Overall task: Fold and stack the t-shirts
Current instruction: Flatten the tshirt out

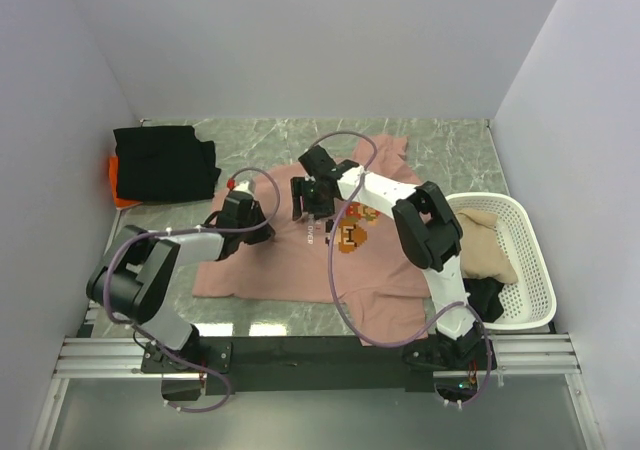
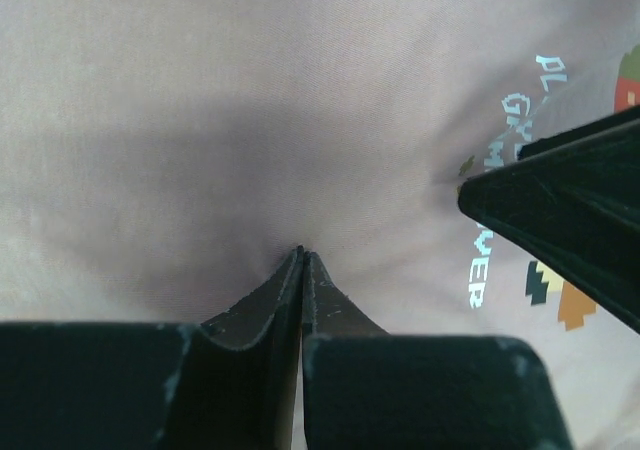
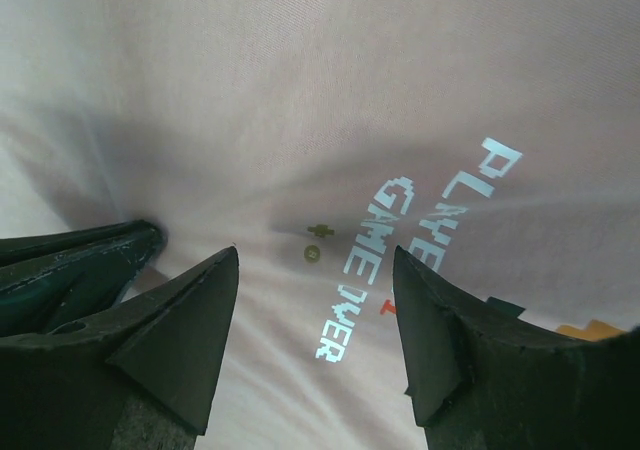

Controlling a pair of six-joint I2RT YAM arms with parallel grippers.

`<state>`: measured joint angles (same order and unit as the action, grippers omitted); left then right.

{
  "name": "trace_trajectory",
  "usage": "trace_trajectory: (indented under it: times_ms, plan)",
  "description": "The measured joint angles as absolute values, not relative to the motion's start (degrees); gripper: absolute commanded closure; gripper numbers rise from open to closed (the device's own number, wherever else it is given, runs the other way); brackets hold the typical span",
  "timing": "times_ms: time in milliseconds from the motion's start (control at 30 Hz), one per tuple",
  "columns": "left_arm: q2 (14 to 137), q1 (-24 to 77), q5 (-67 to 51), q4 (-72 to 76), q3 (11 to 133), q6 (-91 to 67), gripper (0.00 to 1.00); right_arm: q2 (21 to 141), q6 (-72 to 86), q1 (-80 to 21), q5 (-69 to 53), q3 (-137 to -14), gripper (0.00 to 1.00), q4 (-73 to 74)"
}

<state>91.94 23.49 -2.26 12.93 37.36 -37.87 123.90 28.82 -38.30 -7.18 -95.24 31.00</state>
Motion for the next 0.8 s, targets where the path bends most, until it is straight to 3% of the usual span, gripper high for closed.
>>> trace_trajectory:
  times_ms: [167,400,500,667,800]
  plan:
    - [87.55,23.73,-2.31,11.68,33.71,-38.7,0.88,123.15,28.73,-39.79,-9.87,-92.58,0.3,29.12]
    - [83.94,24.47,-1.74,5.48,38.17,-37.87,0.56,119.81,28.62,-40.32,-9.76,-88.01,0.27,27.68]
    - [83.94,24.4,0.34,2.46,46.85,-35.57,0.41,115.48,28.45,-40.34,-7.9,-86.21,0.25,28.29]
    - [87.26,22.24,3.55,1.93,63.66,-30.41,0.36,103.96,28.42,-39.35,-4.54,-84.27,0.24,27.57]
    - [97.67,19.51,4.36,0.64,76.71,-24.69,0.33,95.83,28.45,-37.23,-2.7,-81.12,0.23,25.15]
